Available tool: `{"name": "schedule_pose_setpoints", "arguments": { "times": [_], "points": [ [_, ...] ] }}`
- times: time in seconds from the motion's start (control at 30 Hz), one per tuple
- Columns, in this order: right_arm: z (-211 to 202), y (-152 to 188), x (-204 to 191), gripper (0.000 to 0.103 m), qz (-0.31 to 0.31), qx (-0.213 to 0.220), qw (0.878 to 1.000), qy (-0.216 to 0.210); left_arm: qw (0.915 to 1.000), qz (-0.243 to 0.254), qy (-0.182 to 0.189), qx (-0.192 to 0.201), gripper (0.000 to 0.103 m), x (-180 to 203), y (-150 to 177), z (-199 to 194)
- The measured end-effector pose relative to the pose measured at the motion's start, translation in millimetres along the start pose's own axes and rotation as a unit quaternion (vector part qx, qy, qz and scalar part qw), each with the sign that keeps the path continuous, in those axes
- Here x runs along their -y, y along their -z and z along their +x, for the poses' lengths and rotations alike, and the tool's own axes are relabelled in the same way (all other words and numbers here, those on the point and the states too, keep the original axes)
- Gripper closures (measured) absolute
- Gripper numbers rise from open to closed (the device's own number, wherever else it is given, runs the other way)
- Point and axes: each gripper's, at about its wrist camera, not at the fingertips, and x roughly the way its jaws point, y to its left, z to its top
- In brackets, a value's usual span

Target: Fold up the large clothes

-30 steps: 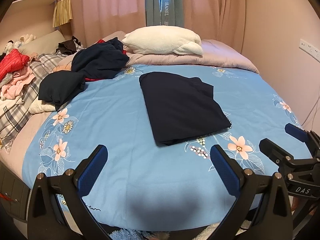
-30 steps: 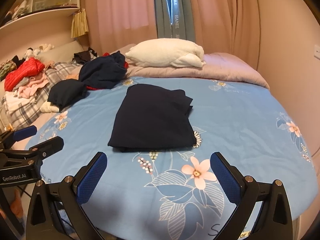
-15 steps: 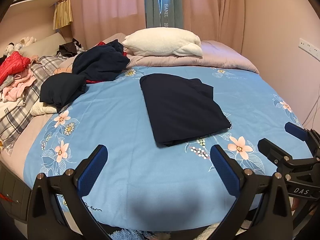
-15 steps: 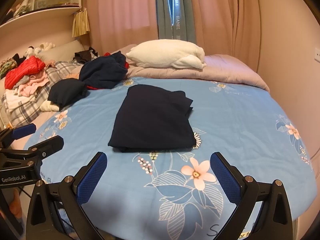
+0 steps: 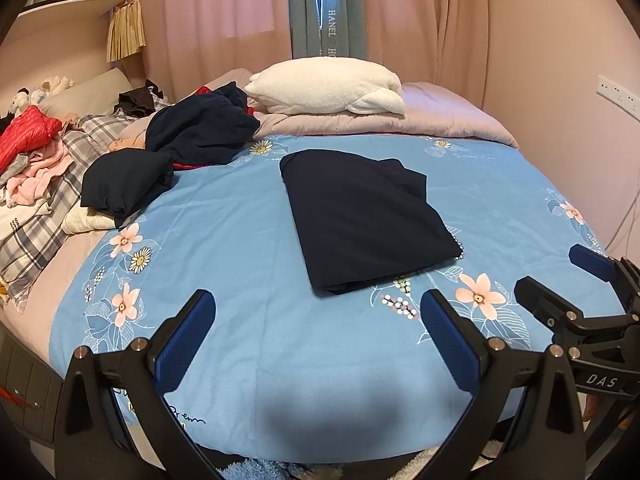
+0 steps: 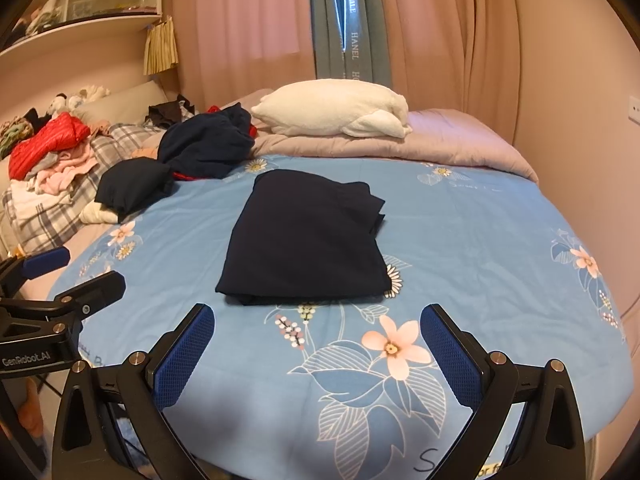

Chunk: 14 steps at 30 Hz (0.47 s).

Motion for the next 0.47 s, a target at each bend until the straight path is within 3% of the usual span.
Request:
{"name": "schedule_pose_setpoints", "arguments": {
  "times": [0.47],
  "points": [
    [-0.7,0.1,-0.9,0.001,0.001,0.001,1.0,0.001,1.0,-0.001,-0.006,-0.001,0.0,0.8,-0.8,0.5]
  ]
}}
